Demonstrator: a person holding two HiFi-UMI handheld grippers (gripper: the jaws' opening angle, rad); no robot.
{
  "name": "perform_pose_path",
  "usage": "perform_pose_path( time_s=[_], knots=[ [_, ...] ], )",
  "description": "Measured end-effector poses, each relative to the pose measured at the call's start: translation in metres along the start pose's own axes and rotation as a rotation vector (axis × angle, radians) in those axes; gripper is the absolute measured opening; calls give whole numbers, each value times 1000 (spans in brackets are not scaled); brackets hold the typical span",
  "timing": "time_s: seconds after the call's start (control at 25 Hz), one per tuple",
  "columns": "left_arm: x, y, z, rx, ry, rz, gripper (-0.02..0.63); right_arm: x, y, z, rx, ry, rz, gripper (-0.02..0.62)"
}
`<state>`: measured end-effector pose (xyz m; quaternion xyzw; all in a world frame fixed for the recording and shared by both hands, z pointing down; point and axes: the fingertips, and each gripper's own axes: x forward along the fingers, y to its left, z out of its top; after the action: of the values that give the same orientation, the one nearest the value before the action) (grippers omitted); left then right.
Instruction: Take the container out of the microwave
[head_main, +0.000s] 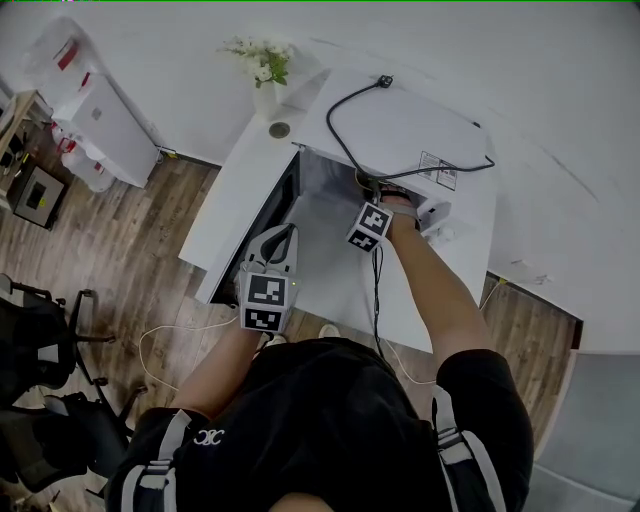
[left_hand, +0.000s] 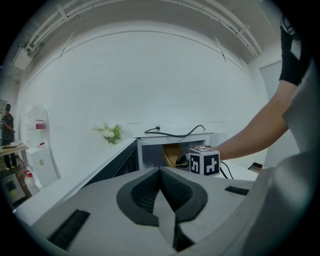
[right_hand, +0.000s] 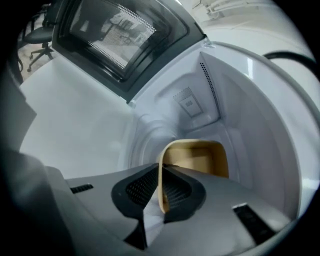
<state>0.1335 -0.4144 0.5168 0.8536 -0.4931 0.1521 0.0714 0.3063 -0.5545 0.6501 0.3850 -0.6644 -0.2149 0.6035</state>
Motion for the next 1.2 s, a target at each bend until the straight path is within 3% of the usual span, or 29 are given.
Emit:
perform_pose_path(
  time_s=[0.64, 0.84, 1.04, 1.2],
  knots=[
    [-29, -9, -6, -4, -21, -122, 12, -75, 63, 16, 83, 2, 328, 28],
    [-41, -19, -12, 4, -24, -179, 12, -112, 80, 29, 180, -36, 370, 28],
    [-51, -29, -16, 14, -33, -239, 12, -155, 106, 39, 182, -50, 397, 26],
    [-57, -42, -20, 24, -32, -297, 12, -186, 126, 43, 253, -50, 415, 25]
  ],
)
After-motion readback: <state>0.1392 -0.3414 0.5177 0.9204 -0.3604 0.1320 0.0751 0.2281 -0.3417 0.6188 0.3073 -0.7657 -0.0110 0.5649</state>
